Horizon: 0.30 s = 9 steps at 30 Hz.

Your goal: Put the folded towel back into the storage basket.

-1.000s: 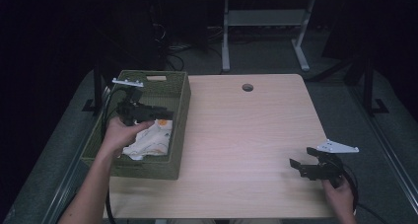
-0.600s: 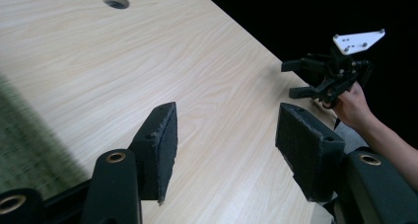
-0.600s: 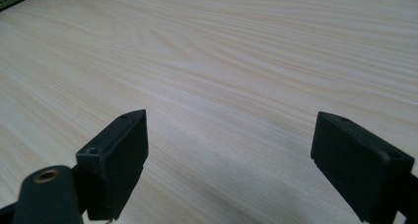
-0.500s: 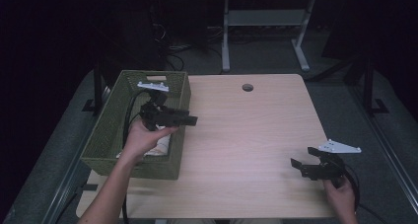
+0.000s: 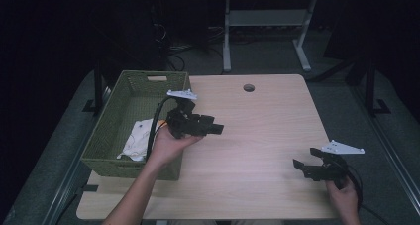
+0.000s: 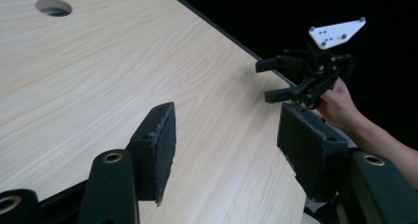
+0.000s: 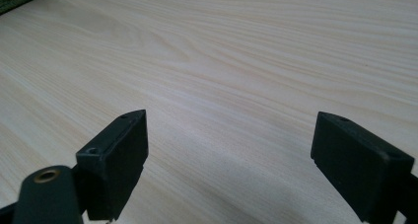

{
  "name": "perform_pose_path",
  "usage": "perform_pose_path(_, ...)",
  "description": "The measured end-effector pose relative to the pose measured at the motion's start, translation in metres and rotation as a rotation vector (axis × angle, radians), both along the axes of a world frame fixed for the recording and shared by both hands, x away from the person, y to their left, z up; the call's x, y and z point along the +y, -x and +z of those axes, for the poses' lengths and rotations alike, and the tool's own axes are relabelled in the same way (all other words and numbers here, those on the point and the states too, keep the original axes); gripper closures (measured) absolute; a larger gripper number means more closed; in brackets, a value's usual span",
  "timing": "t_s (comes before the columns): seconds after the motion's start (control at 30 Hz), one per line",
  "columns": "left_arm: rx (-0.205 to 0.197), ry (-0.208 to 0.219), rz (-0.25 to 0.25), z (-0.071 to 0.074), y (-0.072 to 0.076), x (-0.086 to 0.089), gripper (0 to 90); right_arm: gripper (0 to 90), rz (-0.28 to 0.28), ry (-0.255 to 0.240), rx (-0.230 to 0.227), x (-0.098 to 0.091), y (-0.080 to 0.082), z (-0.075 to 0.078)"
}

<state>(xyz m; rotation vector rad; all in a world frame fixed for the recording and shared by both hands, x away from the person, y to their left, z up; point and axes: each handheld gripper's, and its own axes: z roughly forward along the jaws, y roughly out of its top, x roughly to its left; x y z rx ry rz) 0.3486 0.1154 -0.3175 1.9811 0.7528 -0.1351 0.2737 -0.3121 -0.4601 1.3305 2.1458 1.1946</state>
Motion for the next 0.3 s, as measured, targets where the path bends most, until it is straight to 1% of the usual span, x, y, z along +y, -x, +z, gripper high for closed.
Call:
perform_pose_path(0.07, -0.006, 0.003, 0.000, -0.003, 0.004, -0.008, 39.8, 13.9, 0.001, 0.000, -0.001, -0.001, 0.000, 0.000)
perform_pose_path(0.1, -0.007, 0.003, -0.012, -0.004, 0.006, -0.013, 39.6, 14.0, 0.001, 0.000, -0.001, -0.001, 0.000, 0.000)
perform_pose_path(0.2, -0.020, -0.015, -0.026, -0.009, 0.015, -0.028, 38.3, 13.9, 0.001, 0.001, 0.000, 0.000, 0.000, 0.000)
perform_pose_path(0.23, -0.021, -0.005, -0.031, -0.011, 0.019, -0.034, 38.0, 13.9, 0.002, 0.002, -0.003, 0.000, 0.001, 0.000)
perform_pose_path(0.27, -0.021, 0.000, -0.047, -0.013, 0.023, -0.039, 37.6, 14.0, 0.000, 0.000, -0.003, 0.000, 0.001, 0.000)
perform_pose_path(0.3, -0.029, -0.008, -0.057, -0.017, 0.027, -0.045, 37.6, 13.9, 0.002, 0.003, -0.007, 0.000, 0.001, 0.001)
